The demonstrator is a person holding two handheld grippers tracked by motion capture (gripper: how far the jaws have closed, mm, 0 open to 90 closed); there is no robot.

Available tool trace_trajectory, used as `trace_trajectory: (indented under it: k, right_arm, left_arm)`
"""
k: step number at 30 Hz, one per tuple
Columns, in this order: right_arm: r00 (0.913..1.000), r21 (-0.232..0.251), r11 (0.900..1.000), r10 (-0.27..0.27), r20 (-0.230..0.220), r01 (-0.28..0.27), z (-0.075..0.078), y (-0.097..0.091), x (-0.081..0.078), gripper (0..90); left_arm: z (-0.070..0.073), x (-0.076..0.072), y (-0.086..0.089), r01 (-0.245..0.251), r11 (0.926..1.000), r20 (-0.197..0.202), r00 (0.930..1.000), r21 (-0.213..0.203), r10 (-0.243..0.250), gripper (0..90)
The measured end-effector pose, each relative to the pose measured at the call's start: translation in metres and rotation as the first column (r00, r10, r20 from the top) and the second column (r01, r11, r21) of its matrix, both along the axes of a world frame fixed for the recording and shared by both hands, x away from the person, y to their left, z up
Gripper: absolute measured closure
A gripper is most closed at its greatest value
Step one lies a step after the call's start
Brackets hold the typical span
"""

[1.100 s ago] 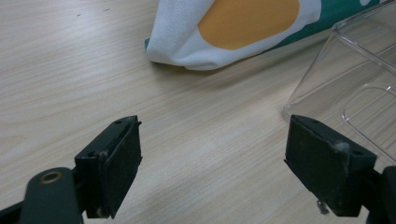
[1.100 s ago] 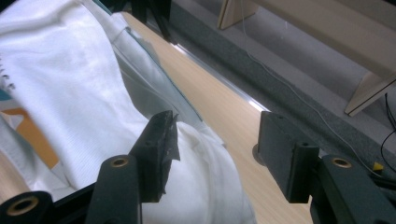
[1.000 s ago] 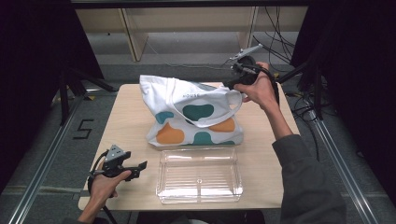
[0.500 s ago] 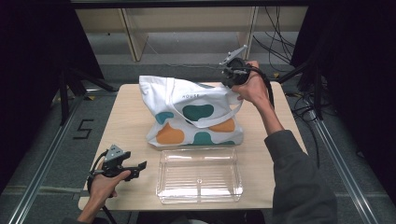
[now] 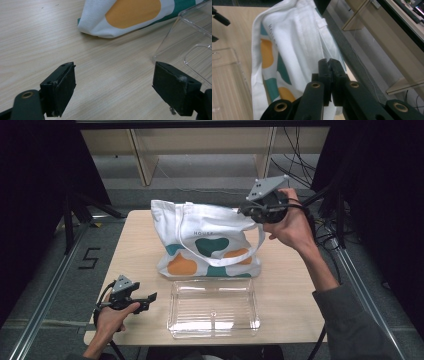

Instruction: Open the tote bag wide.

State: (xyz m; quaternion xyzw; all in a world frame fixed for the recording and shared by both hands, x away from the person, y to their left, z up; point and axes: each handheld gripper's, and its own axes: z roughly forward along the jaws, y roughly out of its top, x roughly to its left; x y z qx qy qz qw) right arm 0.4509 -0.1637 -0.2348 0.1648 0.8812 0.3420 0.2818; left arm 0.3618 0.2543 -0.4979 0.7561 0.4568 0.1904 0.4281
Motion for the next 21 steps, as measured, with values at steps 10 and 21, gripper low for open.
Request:
trace_trajectory:
  k: [10,21]
  right_arm:
    - [0.9962,0.058,0.9956,0.076,-0.044,-0.073,-0.051,-0.015,-0.011,89.1]
    - [0.9963,0.073,0.9956,0.063,-0.058,-0.059,-0.053,-0.014,-0.011,89.1]
  left_arm:
    - [0.001,0.000,0.001,0.006,0.9999,0.010,0.9999,-0.016,-0.006,19.8]
    - [0.061,0.015,-0.009,0.098,0.9842,0.124,0.9890,-0.147,-0.080,29.9]
